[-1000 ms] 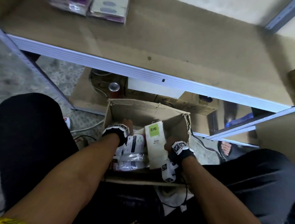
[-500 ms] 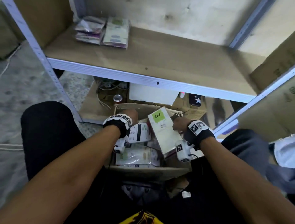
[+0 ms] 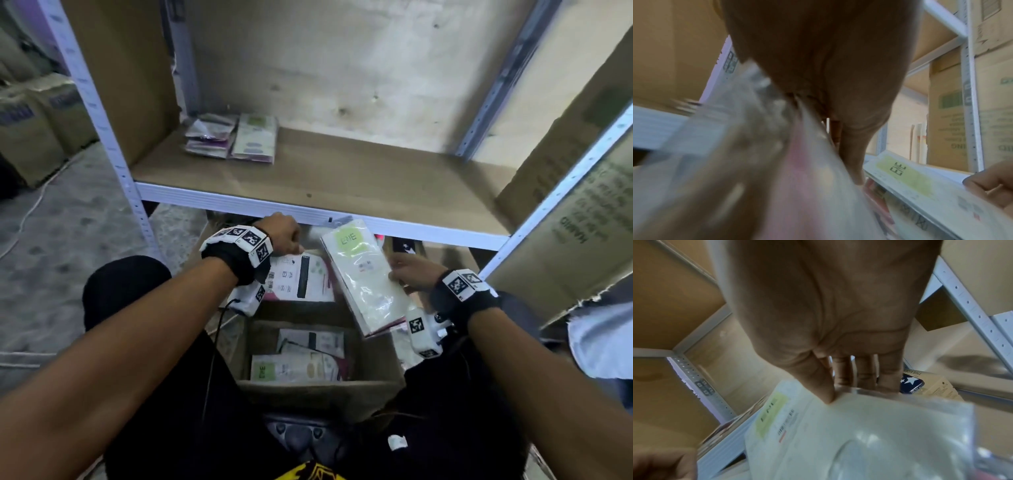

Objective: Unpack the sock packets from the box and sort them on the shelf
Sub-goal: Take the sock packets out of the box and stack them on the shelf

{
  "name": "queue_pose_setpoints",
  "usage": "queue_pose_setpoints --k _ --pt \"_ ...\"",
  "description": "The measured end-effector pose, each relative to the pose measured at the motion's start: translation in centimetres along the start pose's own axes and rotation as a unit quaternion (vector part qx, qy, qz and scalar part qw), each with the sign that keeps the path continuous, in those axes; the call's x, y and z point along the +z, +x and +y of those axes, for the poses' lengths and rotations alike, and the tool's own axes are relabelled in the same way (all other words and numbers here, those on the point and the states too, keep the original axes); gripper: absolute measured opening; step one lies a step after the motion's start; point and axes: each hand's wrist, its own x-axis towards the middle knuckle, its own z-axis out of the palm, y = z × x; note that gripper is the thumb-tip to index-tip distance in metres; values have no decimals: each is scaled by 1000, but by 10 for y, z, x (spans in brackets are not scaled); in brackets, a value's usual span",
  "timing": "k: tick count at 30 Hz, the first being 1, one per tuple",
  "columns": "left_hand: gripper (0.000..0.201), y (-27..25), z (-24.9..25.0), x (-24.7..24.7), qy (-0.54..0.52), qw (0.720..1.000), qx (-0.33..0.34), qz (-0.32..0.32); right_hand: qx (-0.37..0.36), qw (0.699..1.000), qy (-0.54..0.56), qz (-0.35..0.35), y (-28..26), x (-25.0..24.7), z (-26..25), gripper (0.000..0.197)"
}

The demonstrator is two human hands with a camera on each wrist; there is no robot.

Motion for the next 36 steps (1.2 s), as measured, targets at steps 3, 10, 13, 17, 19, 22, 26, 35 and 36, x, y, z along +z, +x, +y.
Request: queue_pose_setpoints --k 3,10,13,17,19,22,26,35,36 --pt "23 -2 7 -28 -1 1000 25 14 -33 996 72 42 0 -3 -1 17" --pt "25 1 15 -91 -64 993 45 93 -95 959 233 127 0 -27 -14 24" --pt "22 8 13 -106 -90 985 27 143 -109 941 281 151 4 -37 -25 25" --pt "18 23 1 -111 -178 964 -22 198 -128 905 373 157 17 -50 -43 27" --pt "17 32 -7 -108 -233 948 -40 213 -134 894 401 152 25 -55 -51 27" --pt "21 49 -24 -103 -324 915 -73 229 -135 882 429 140 46 -67 -63 28" --pt "19 69 -47 -98 -384 879 -122 256 -121 873 456 124 74 -73 -73 27" --pt "23 115 -112 -93 -489 810 -198 256 -93 866 486 73 144 -69 -104 20" --pt "23 118 -117 -94 -497 804 -198 261 -90 866 486 67 150 -68 -109 19"
